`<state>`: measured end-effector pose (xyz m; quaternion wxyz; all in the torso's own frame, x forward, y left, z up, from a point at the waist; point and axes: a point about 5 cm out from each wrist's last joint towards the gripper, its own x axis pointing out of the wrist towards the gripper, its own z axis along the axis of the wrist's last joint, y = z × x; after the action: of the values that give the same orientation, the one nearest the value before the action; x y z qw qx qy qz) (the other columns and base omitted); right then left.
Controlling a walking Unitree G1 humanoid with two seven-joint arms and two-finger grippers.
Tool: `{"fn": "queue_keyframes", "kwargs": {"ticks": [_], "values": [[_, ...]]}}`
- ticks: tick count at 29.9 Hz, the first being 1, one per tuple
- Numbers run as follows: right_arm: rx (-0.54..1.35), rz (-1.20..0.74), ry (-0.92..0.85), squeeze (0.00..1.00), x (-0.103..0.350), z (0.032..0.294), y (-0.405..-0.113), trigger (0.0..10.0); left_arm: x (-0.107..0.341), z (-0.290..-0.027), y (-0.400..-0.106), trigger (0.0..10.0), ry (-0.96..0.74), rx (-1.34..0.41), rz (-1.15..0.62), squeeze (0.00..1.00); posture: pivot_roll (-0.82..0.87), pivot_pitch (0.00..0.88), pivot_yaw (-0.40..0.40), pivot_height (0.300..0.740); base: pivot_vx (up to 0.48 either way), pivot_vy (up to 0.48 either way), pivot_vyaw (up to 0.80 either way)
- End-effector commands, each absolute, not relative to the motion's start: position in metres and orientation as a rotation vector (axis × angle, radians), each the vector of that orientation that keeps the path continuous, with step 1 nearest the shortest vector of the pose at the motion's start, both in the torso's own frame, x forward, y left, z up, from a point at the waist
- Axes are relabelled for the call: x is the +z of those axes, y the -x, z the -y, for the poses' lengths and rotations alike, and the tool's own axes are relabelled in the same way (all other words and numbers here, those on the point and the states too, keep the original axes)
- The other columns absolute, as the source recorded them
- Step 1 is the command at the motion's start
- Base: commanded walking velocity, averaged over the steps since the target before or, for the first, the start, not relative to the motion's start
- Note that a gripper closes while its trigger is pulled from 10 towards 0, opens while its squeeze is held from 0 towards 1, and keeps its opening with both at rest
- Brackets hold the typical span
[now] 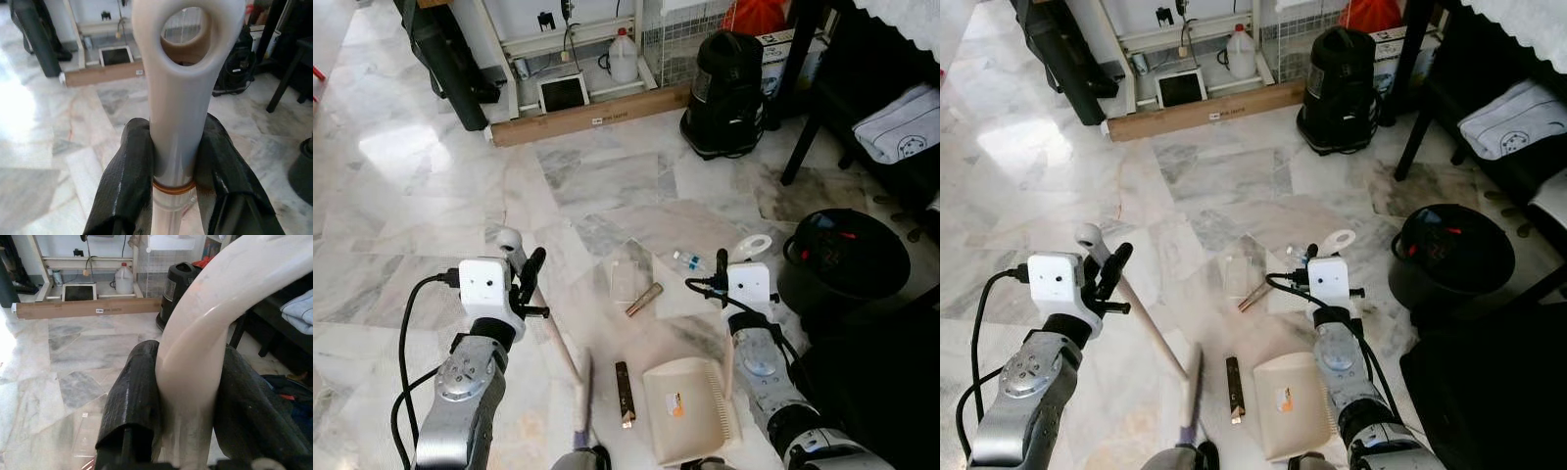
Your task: Sweep floor
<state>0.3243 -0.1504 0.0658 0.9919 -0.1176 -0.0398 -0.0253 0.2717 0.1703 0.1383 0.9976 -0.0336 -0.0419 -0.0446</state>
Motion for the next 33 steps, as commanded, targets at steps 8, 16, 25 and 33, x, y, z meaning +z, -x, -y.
{"fn": "queue_keyframes", "kwargs": {"ticks": [8, 16, 25, 33], "values": [[-0.044, -0.050, 0.248, 0.00, 0.039, 0.150, -0.310, 10.0, 0.129, -0.174, -0.278, 10.0, 0.081, -0.109, 0.043, 0.00, 0.24, 0.243, 0.098, 0.740, 0.000, 0.000, 0.00], [-0.040, -0.026, 0.241, 0.00, 0.045, 0.148, -0.314, 10.0, 0.129, -0.164, -0.282, 10.0, 0.165, -0.192, 0.008, 0.00, 0.23, 0.243, 0.097, 0.740, 0.000, 0.000, 0.00], [-0.036, -0.018, 0.237, 0.00, 0.047, 0.147, -0.315, 10.0, 0.132, -0.165, -0.287, 10.0, 0.314, -0.163, 0.009, 0.00, 0.22, 0.237, 0.091, 0.740, 0.000, 0.000, 0.00], [-0.031, -0.012, 0.232, 0.00, 0.051, 0.145, -0.319, 10.0, 0.148, -0.169, -0.292, 10.0, 0.562, -0.178, 0.027, 0.00, 0.22, 0.224, 0.084, 0.740, 0.000, 0.000, 0.00]]}}
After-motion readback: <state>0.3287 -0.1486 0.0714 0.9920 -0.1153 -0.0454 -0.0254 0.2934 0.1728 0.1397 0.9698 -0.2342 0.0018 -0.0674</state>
